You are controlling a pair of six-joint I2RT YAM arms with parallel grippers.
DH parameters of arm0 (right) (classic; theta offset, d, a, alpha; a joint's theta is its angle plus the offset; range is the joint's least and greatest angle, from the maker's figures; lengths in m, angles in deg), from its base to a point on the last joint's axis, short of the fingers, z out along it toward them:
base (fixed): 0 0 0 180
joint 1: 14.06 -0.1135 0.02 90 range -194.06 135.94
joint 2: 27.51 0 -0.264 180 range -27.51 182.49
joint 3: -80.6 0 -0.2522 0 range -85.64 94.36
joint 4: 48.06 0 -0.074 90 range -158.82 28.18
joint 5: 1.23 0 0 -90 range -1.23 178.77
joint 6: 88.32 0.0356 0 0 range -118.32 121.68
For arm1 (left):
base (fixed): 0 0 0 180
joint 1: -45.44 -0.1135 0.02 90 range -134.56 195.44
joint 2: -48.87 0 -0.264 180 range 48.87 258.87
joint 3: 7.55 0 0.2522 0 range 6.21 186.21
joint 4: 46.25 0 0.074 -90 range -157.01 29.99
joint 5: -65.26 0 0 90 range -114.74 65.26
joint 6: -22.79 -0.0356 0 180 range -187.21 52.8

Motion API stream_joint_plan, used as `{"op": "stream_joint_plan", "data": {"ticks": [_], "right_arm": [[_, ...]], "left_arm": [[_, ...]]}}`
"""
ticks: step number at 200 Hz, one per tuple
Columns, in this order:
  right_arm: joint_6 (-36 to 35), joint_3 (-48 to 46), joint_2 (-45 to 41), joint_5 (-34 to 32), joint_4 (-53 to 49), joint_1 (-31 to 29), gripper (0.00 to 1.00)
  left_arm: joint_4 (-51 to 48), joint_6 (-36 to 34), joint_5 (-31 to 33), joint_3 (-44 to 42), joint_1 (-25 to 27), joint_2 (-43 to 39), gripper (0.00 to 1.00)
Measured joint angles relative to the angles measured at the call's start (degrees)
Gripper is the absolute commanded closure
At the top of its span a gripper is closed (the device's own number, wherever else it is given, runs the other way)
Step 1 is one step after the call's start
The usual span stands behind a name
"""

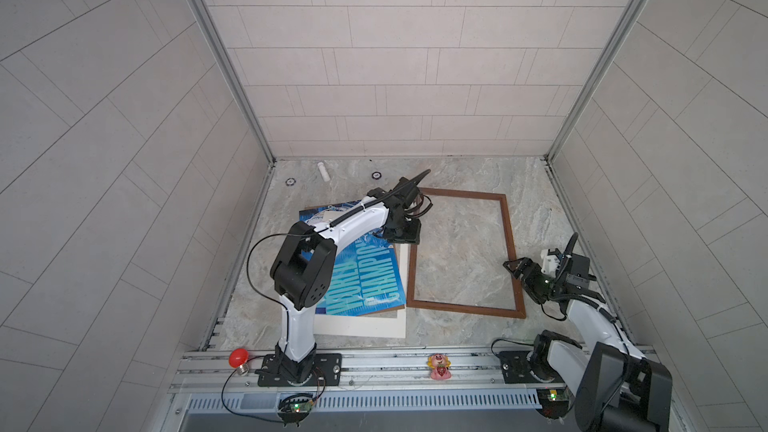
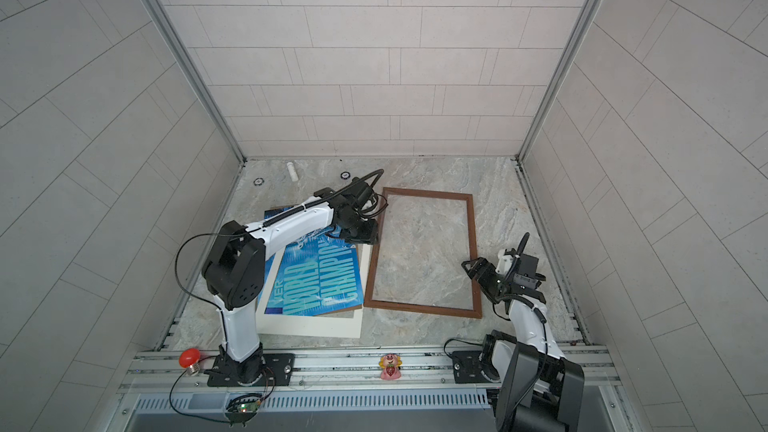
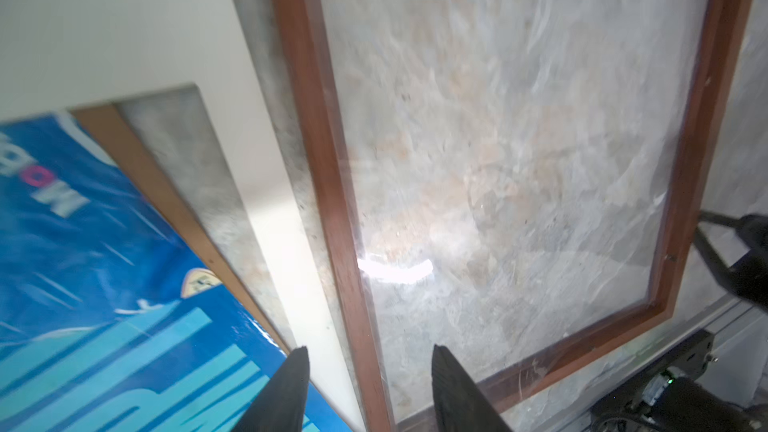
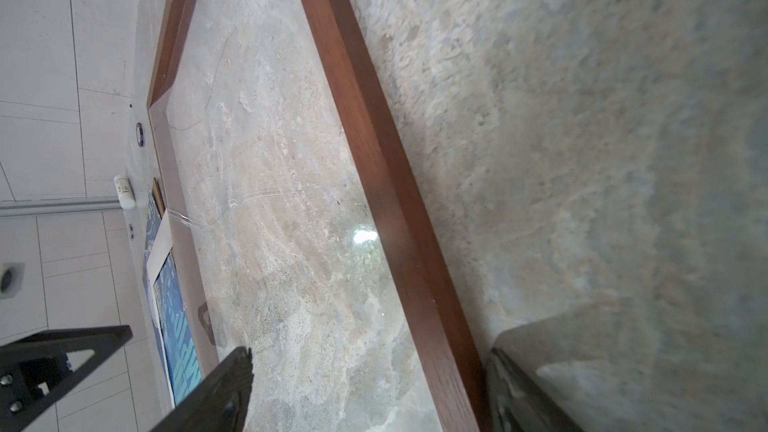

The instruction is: Put the photo into the frame

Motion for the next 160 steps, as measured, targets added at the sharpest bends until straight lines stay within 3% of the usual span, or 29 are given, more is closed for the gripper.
{"op": "stream_joint_plan", "data": {"ticks": [54, 91, 160], "right_arm": [[0.00, 0.02, 0.11, 0.00, 0.00, 0.00, 0.16], [-0.02, 0.13, 0.94, 0.15, 0.85, 0.00, 0.16], [-0.02, 1.20, 4.31, 1.09, 3.06, 0.00, 0.16]], "left_arm": [[2.47, -1.60, -2.19, 10.45, -1.68, 8.83, 0.45], [1.49, -2.62, -3.19, 10.82, -1.60, 13.49, 0.46], [0.74, -3.80, -3.80, 10.82, -0.83, 13.99, 0.53]]}}
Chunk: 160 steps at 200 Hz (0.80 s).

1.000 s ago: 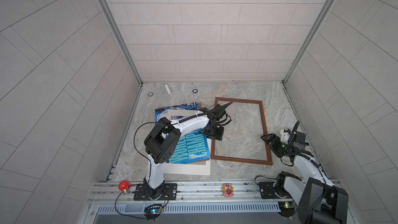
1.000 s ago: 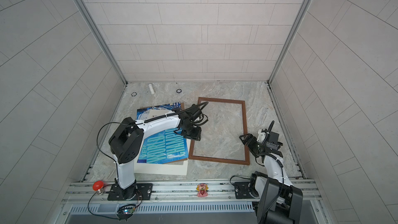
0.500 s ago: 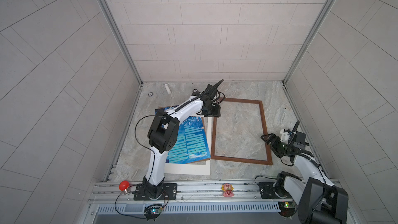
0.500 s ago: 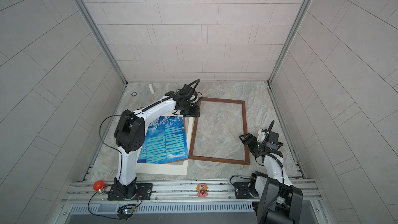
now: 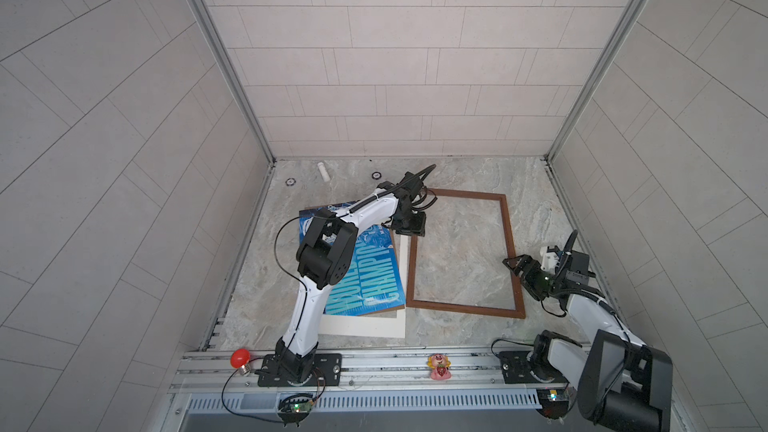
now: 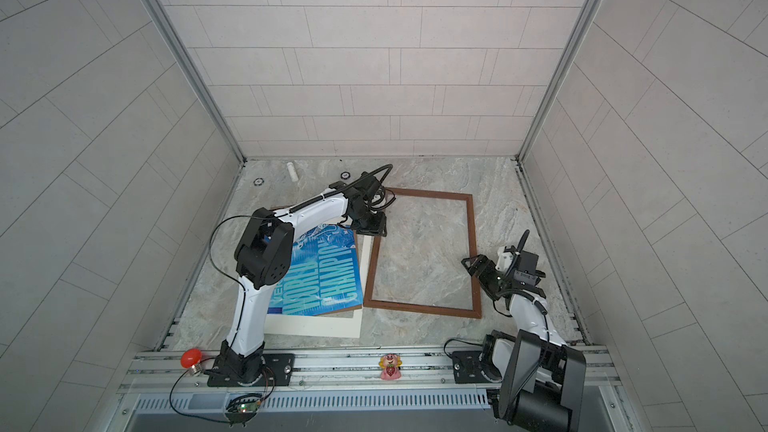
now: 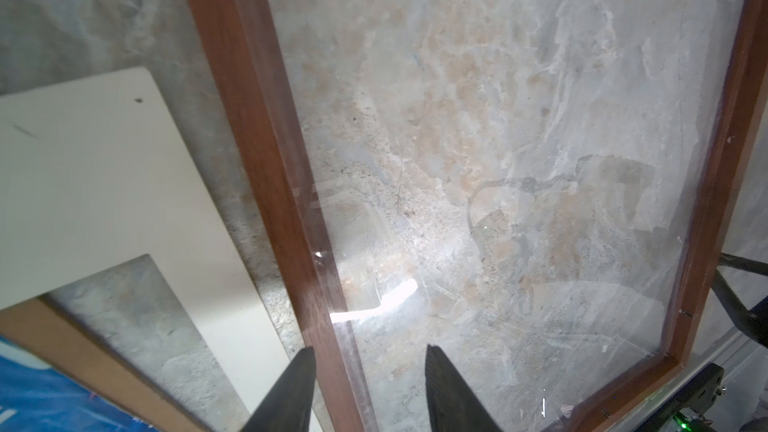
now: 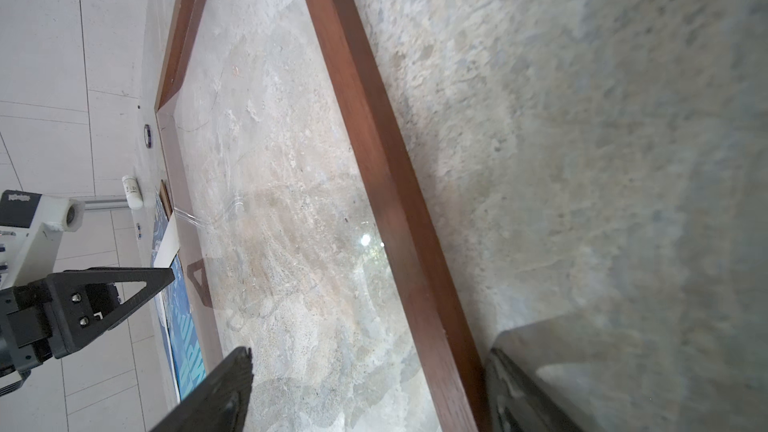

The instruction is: Put the photo into the frame

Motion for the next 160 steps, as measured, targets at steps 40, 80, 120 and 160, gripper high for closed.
{"op": "stream_joint_plan", "data": {"ticks": [40, 80, 120, 160], "right_arm": [[0.00, 0.20, 0.39, 0.11, 0.09, 0.00, 0.16], [0.00, 0.20, 0.37, 0.11, 0.09, 0.00, 0.16], [0.00, 0.20, 0.37, 0.11, 0.07, 0.00, 0.16], [0.00, 0.20, 0.39, 0.11, 0.09, 0.00, 0.16]], "left_arm": [[0.00, -0.24, -0.11, 0.00, 0.57, 0.42, 0.54], [-0.26, -0.63, 0.28, -0.09, 0.57, 0.59, 0.54], [-0.24, -0.66, 0.28, -1.33, 0.59, 0.70, 0.54], [0.81, -0.68, -1.01, -2.03, 0.57, 0.57, 0.54]]}}
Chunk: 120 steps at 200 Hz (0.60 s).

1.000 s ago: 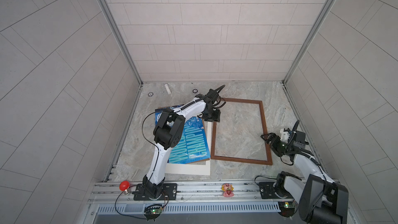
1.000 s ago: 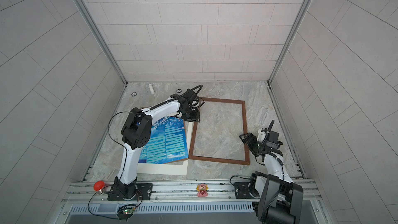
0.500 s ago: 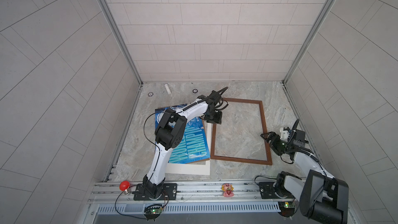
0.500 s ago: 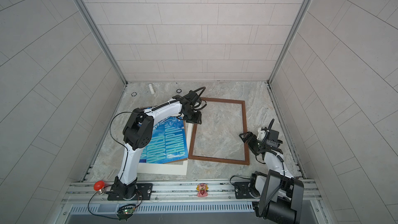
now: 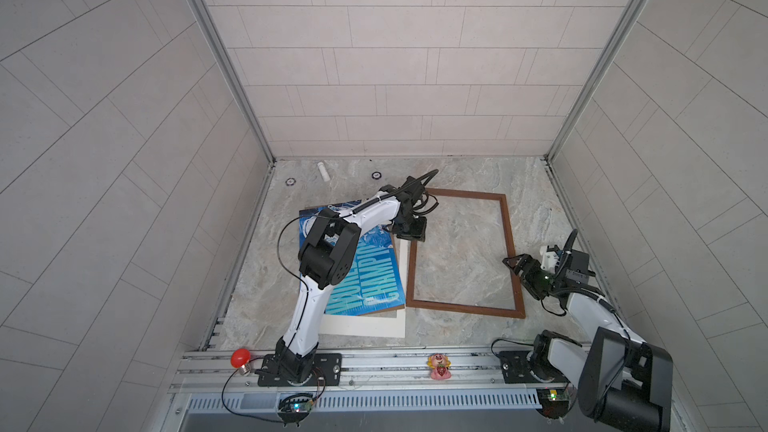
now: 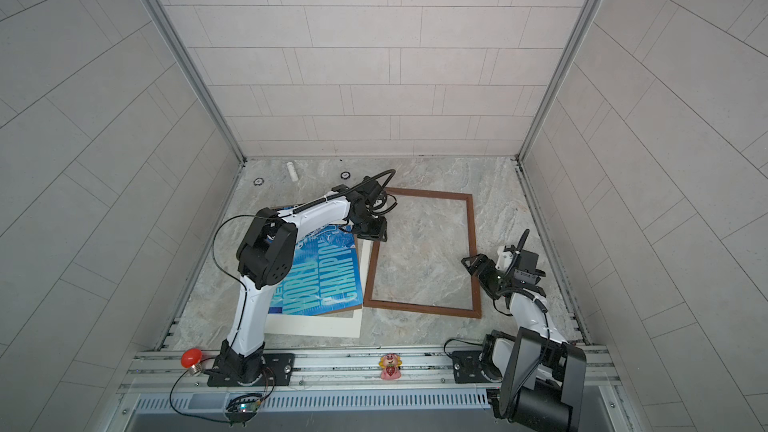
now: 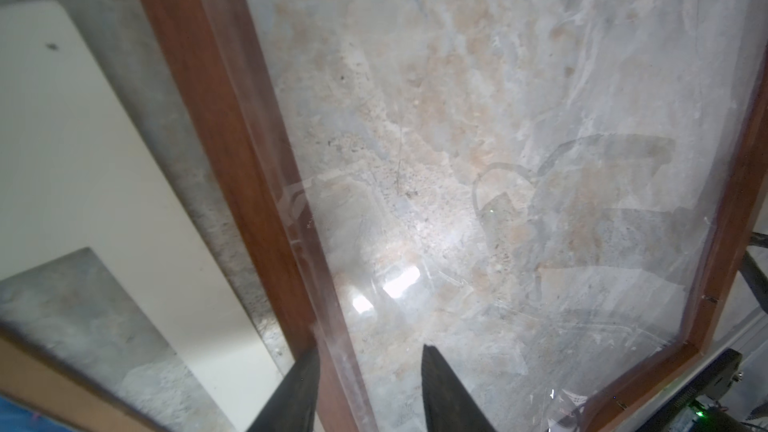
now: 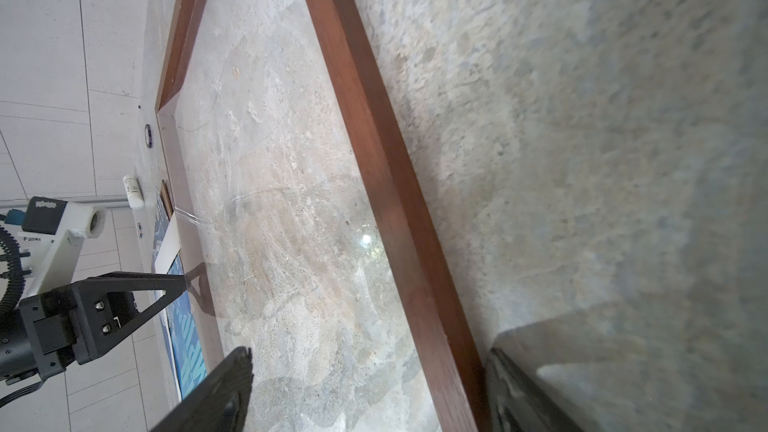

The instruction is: Put the photo into the frame

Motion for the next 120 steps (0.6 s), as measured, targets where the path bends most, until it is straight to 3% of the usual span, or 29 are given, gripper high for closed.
{"op": "stream_joint_plan", "data": {"ticks": [48, 120], "right_arm": [[0.00, 0.00, 0.00, 0.00, 0.00, 0.00, 0.16], [0.00, 0.02, 0.37, 0.00, 0.52, 0.00, 0.16]], "left_arm": [[2.80, 0.04, -3.48, -2.43, -0.24, -0.98, 0.54], [13.57, 3.65, -12.22, -12.96, -1.18, -4.81, 0.55]]}}
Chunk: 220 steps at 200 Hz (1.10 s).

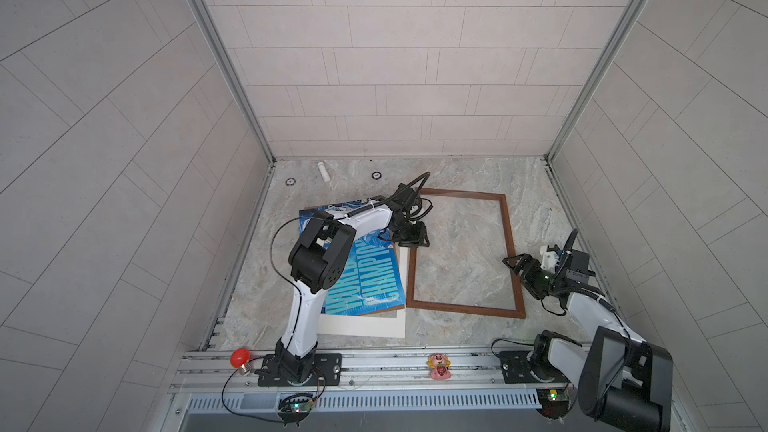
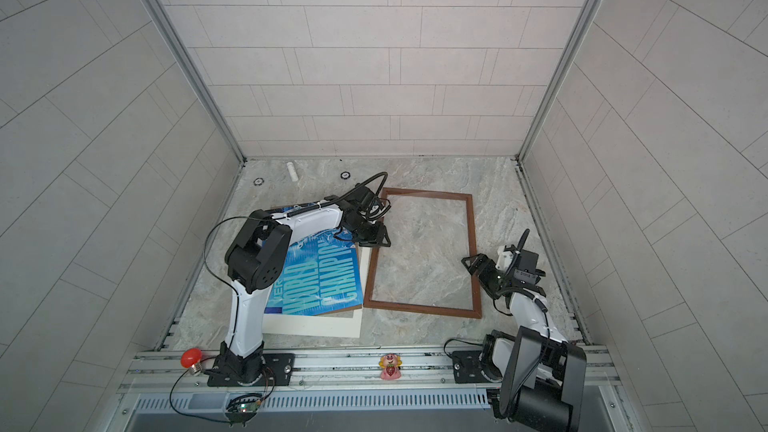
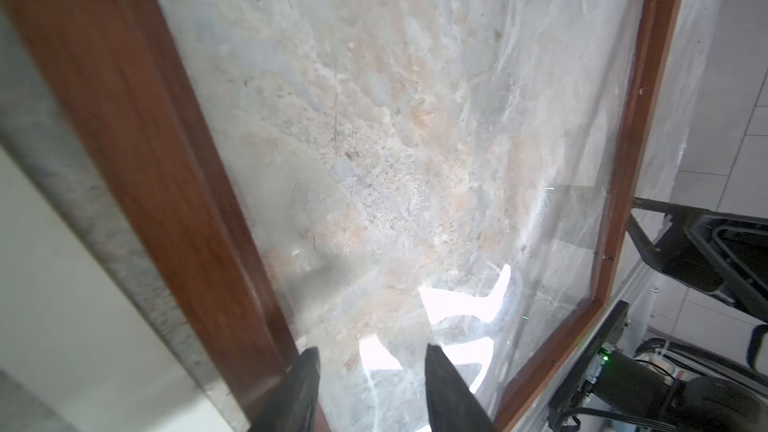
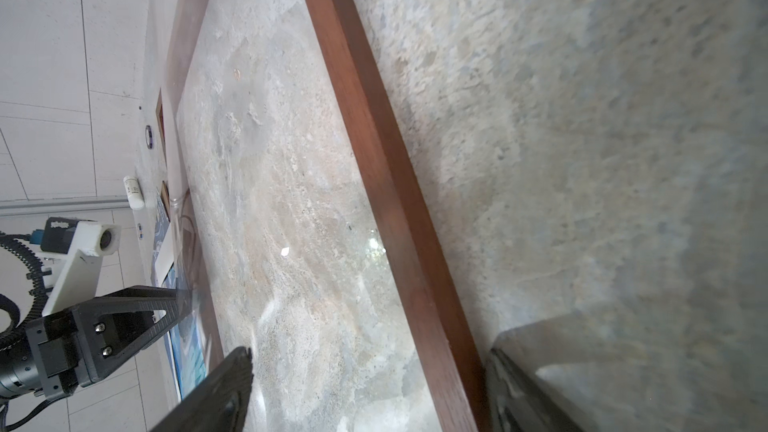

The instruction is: Put the photo into the frame

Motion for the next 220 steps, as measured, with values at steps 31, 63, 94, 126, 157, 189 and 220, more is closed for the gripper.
{"op": "stream_joint_plan", "data": {"ticks": [31, 63, 94, 126, 157, 189, 220], "right_arm": [[0.00, 0.00, 0.26, 0.00, 0.46, 0.00, 0.16], [0.00, 0.00, 0.35, 0.02, 0.66, 0.00, 0.16], [0.00, 0.00, 0.44, 0.02, 0.83, 0.00, 0.16], [-0.02, 0.00, 0.81, 0.04, 1.33, 0.00, 0.16], [-0.02, 0.09, 1.18, 0.09, 1.73, 0.00, 0.16], [-0.02, 0.11, 1.36, 0.17, 1.88, 0.00, 0.16], [0.00, 0.11, 1.38, 0.22, 1.90, 0.00, 0.16]], "left_arm": [[3.15, 1.86, -2.05, -2.54, -0.09, -1.01, 0.55], [7.15, 4.68, -4.33, -6.16, -0.26, -3.82, 0.55], [12.57, 8.79, -7.17, -9.46, -0.44, -6.75, 0.54], [20.28, 13.86, -10.19, -12.44, -0.76, -7.65, 0.54], [29.16, 20.46, -12.83, -16.96, -0.81, -7.96, 0.54], [35.54, 25.20, -13.38, -20.39, -1.14, -8.28, 0.54], [41.62, 29.33, -12.94, -23.71, -2.21, -10.64, 0.54]]}}
